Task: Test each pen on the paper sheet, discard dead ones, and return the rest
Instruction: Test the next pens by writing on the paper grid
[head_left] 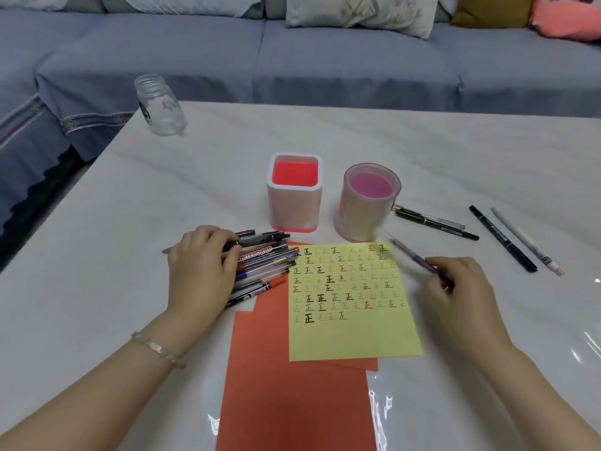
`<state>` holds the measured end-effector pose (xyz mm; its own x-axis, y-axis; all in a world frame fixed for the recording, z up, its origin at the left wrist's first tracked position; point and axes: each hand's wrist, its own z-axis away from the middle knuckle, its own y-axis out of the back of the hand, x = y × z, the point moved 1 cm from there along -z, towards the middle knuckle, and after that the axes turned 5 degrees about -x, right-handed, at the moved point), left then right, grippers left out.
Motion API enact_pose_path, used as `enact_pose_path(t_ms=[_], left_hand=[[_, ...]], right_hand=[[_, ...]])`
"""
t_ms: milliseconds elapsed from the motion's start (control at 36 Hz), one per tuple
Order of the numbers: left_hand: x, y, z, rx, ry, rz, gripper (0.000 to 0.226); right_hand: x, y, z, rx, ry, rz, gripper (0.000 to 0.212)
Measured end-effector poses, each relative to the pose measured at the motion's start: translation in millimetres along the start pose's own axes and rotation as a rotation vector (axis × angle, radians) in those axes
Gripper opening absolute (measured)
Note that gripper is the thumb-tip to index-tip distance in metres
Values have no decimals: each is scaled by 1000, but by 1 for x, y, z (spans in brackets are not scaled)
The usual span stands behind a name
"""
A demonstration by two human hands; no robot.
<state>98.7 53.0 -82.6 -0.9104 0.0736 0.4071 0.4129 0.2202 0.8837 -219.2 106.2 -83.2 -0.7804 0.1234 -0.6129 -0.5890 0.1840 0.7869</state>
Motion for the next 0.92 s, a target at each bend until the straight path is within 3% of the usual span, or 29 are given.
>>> enact_pose_path(t_ms=[83, 194, 278, 389, 472, 583, 833, 917], left_hand=[[-8, -5, -4, -37, -10, -52, 10], [-4, -5, 0, -42, -56, -17, 28], [22, 3, 10, -107, -271, 137, 49], [56, 5, 32, -143, -645, 107, 41], [62, 5, 41, -76, -611, 146, 32], [69, 6, 49, -70, -650, 153, 37], [90, 5, 68, -402, -572, 386, 22], [88, 5, 69, -372, -582, 387, 26]], right_hand=[[-16, 3, 11, 47, 46, -74, 26], [-40, 5, 21, -40, 126, -197, 31], [-59, 8, 27, -158, 209, -237, 27], [-80, 10, 35, -298, 274, -293, 31], [-88, 15, 38, -331, 260, -457, 15], [-89, 21, 38, -315, 28, -951, 12], [-106, -26, 50, -284, -17, -808, 35], [-107, -31, 52, -298, -32, -834, 40]])
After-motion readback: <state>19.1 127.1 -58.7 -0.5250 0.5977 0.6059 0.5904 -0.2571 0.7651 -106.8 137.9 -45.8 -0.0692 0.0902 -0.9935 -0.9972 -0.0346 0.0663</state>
